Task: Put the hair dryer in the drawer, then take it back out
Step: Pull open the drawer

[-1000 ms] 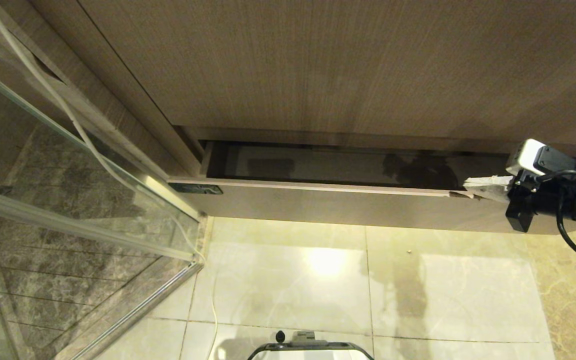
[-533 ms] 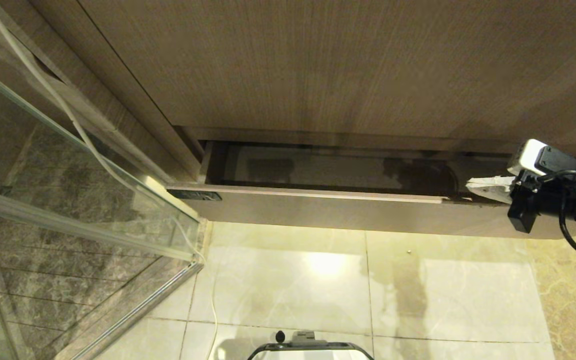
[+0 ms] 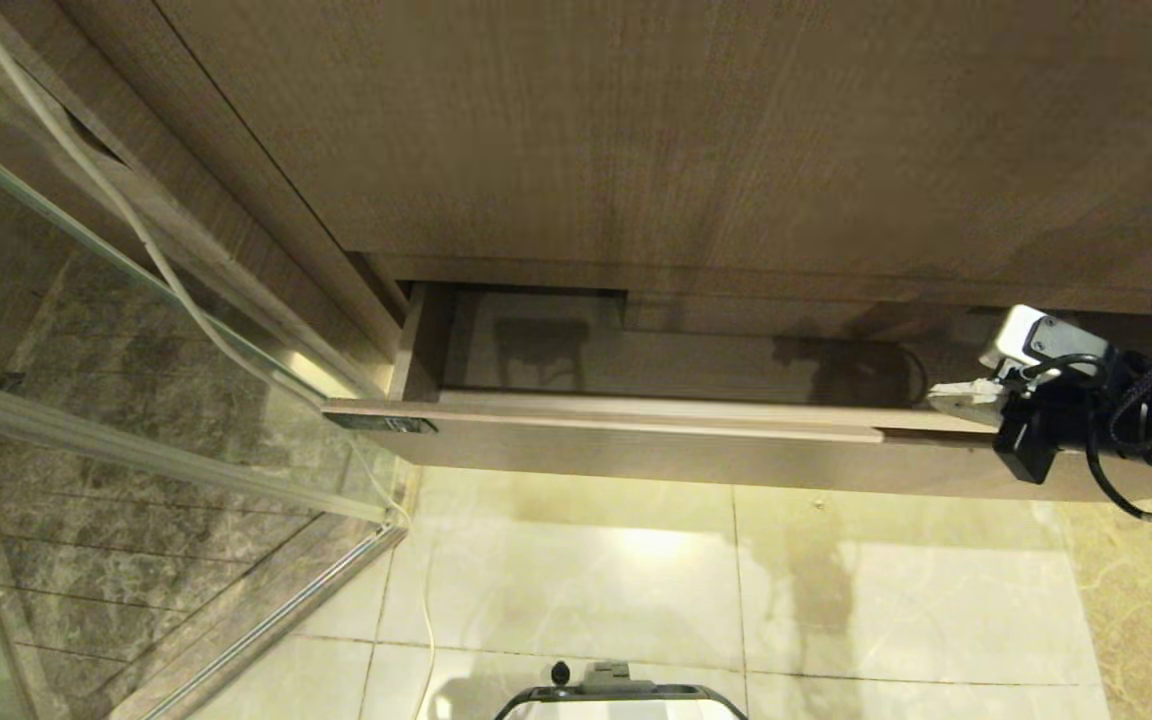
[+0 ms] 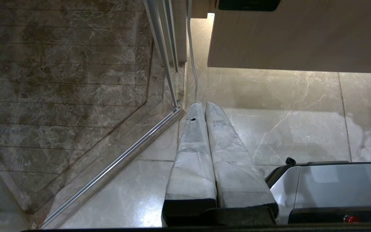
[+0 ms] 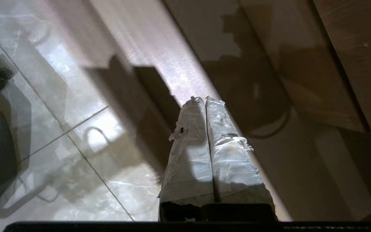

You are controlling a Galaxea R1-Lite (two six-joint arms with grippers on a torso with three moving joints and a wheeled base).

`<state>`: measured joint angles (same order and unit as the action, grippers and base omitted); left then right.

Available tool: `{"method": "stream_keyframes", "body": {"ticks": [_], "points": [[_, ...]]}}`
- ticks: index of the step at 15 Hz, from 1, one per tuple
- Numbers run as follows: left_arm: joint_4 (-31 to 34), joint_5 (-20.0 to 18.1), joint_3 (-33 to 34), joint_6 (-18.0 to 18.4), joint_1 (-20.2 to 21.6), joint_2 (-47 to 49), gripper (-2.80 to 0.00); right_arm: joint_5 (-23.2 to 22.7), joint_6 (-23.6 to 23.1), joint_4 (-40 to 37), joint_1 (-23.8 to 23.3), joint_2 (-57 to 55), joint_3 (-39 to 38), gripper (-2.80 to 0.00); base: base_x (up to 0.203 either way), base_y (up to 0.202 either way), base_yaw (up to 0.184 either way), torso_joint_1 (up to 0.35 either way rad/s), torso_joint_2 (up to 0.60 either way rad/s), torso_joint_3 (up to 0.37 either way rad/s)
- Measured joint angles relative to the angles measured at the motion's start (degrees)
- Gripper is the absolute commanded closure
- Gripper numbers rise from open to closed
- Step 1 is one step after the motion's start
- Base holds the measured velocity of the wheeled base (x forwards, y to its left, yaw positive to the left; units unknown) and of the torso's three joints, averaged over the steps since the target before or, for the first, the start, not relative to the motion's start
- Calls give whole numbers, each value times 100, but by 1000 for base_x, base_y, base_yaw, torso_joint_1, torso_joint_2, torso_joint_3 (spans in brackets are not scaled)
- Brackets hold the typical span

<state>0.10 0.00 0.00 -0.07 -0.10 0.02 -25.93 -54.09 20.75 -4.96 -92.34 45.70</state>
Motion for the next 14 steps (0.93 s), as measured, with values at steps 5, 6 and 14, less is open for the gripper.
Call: {"method": "stream_keyframes", "body": {"ticks": [5,6,14], "points": [[-2,-2,0,1,2,0,0,24,23,-30,9,-43,-11,0,0,0,0,0,0,0],[0,0,0,0,-1,0,0,30,41,-34,7,-38,-22,0,0,0,0,0,0,0],[0,0,0,0,0,0,0,1010,1377,-27,-105,276,77,0,0,0,0,0,0,0]]}}
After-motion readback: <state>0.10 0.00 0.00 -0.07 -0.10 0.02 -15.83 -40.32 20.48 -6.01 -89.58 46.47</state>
